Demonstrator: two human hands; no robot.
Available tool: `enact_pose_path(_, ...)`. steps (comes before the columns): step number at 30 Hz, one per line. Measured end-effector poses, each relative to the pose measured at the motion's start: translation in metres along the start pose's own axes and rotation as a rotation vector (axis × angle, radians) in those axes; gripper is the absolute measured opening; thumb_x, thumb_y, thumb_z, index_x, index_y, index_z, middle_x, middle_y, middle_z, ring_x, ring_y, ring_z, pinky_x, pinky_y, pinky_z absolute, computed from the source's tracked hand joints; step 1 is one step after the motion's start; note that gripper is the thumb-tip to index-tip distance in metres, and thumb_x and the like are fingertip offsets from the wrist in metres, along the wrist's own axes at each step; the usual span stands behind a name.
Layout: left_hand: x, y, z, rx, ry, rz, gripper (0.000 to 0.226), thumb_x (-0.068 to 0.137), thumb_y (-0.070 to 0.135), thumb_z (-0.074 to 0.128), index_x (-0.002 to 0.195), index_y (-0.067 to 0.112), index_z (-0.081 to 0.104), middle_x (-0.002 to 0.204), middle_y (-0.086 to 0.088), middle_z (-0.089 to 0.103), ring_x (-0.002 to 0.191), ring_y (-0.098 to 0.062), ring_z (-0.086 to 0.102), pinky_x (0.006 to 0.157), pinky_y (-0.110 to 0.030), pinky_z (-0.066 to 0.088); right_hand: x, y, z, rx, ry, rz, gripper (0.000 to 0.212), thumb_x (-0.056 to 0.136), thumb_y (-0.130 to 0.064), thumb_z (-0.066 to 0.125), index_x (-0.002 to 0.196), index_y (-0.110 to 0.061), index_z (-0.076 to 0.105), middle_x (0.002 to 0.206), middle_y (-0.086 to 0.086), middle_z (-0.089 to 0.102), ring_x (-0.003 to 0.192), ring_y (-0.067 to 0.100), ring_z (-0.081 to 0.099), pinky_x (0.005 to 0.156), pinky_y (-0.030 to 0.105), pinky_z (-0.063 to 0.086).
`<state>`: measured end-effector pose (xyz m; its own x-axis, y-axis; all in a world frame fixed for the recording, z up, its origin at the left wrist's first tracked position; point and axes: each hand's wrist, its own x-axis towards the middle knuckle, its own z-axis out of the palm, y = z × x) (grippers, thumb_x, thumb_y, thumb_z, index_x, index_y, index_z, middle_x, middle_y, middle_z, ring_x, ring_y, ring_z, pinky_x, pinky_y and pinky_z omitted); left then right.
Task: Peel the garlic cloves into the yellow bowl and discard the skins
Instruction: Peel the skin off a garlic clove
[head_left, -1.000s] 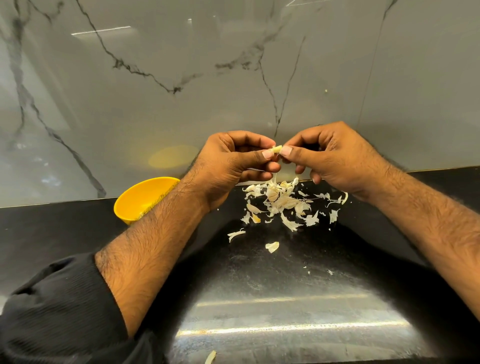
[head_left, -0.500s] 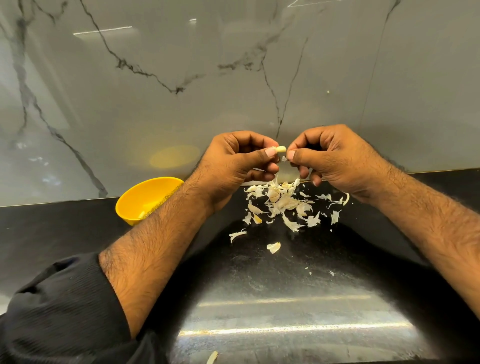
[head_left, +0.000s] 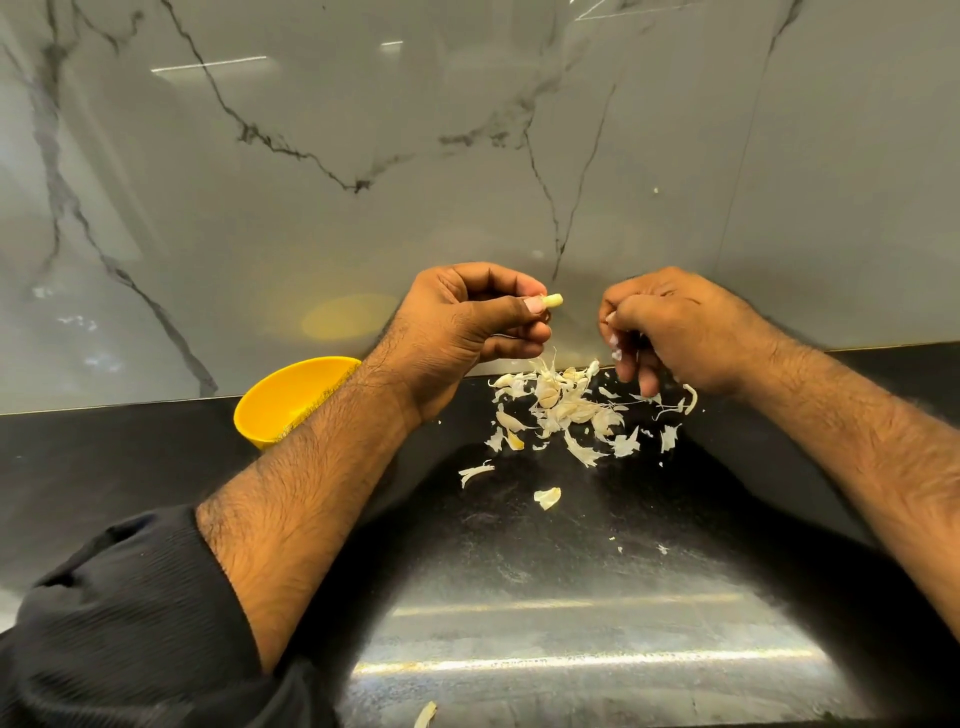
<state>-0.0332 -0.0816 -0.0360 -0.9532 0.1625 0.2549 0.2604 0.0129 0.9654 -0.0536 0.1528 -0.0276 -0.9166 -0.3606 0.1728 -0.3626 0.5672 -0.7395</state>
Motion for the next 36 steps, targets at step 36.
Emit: enact_pose_path(36,-0.001,-0.004,0.003,0.198,-0.062,-0.004,0.013,0.097,-0.001,0.07,0.107,-0.01,0.07,0.091,-0.021,0.078,0.078,-0.031,0.077,0.072,-0.038,0.067,-0.001,-0.002,0.01,0.277,0.099,-0.21,0.019,0.081,-0.006,0.084,0.099,-0.007,0.077,0.077,-0.005,0.077,0.059,0.001,0.068,0.048,0.01,0.048)
